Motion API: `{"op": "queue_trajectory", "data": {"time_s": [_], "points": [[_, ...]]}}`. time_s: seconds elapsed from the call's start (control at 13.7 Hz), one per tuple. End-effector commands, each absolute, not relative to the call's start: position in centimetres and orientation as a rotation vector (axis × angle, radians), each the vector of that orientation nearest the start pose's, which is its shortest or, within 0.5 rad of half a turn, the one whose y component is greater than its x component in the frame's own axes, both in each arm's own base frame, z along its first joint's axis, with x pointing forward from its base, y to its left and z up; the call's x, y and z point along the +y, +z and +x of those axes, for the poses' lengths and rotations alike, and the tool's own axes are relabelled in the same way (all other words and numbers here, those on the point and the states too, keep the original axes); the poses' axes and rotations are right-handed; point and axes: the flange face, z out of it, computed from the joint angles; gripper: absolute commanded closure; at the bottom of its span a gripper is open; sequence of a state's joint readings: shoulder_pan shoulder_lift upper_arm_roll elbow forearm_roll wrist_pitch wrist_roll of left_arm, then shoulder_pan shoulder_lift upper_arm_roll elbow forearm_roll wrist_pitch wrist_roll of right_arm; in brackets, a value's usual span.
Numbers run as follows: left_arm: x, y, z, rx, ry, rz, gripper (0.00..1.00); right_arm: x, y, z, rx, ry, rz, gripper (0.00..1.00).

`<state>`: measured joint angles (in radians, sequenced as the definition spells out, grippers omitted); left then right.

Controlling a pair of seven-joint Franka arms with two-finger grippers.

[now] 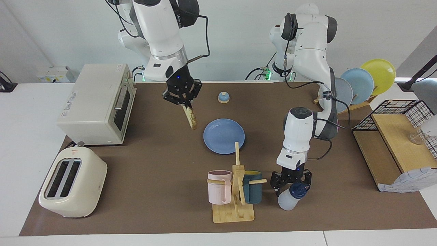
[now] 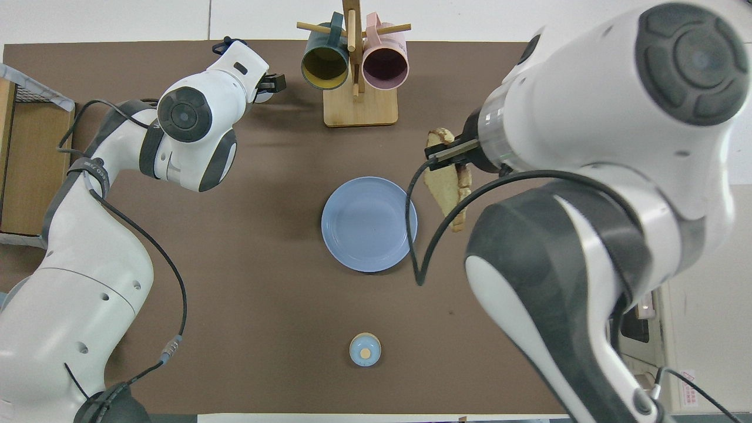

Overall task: Put bread on plate and add seasoning
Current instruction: 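Lower the bread onto the blue plate and open the right gripper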

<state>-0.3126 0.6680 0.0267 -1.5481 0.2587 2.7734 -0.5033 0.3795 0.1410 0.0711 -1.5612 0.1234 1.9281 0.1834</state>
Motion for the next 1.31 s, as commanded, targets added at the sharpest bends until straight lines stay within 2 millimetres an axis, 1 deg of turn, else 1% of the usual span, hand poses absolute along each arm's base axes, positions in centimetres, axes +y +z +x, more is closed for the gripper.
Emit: {"op": "queue_trajectory", "data": {"time_s": [0.0,0.07,0.15,0.22,0.29,0.44,0.58,0.73,0.8,0.88,0.95,1.02,1.1,1.17,1.24], "points": [[-22.6,32.3,72.5,-0.002,-0.98,-3.038,0.0,30.6,53.7,53.0,-0.174,-0.301,-2.87,1.0],[-22.8,32.3,72.6,-0.002,-0.985,-3.039,0.0,32.0,52.5,52.7,-0.176,-0.298,-2.865,1.0],[-22.8,32.4,72.7,-0.008,-0.999,-3.039,0.0,32.9,50.9,52.9,-0.162,-0.312,-2.856,1.0],[-22.5,32.4,72.8,-0.009,-1.022,-3.034,0.0,34.7,49.4,52.8,-0.13,-0.331,-2.837,1.0],[-22.1,32.5,72.9,-0.009,-1.037,-3.023,0.0,35.6,48.2,52.9,-0.073,-0.318,-2.834,1.0],[-22.2,32.6,72.9,-0.004,-1.055,-3.022,0.0,35.7,46.4,52.9,-0.041,-0.296,-2.843,1.0],[-22.2,32.5,72.9,-0.004,-1.052,-3.023,0.0,35.5,44.7,52.0,-0.041,-0.323,-2.835,1.0],[-22.3,32.3,72.8,0.001,-1.045,-3.023,0.0,35.0,43.5,51.2,-0.034,-0.334,-2.835,1.0],[-22.2,32.2,72.7,0.001,-1.043,-3.024,0.0,35.3,43.0,50.9,-0.039,-0.344,-2.829,1.0],[-22.2,32.2,72.7,0.004,-1.045,-3.024,0.0,36.2,42.7,50.4,-0.037,-0.347,-2.82,1.0],[-22.2,32.3,72.7,0.008,-1.047,-3.022,0.06,36.1,42.6,50.4,-0.009,-0.346,-2.818,1.0],[-22.3,32.1,72.6,0.019,-1.038,-3.021,0.59,36.2,42.6,50.4,0.011,-0.344,-2.81,1.0],[-22.2,31.6,72.3,0.046,-1.02,-3.013,1.0,36.4,42.6,50.3,0.05,-0.321,-2.782,1.0],[-22.1,31.2,72.0,0.062,-1.011,-3.012,1.0,36.4,42.7,50.3,0.106,-0.283,-2.745,1.0],[-21.7,31.3,72.1,0.06,-1.017,-3.011,1.0,36.4,42.6,50.2,0.084,-0.287,-2.744,1.0]]}}
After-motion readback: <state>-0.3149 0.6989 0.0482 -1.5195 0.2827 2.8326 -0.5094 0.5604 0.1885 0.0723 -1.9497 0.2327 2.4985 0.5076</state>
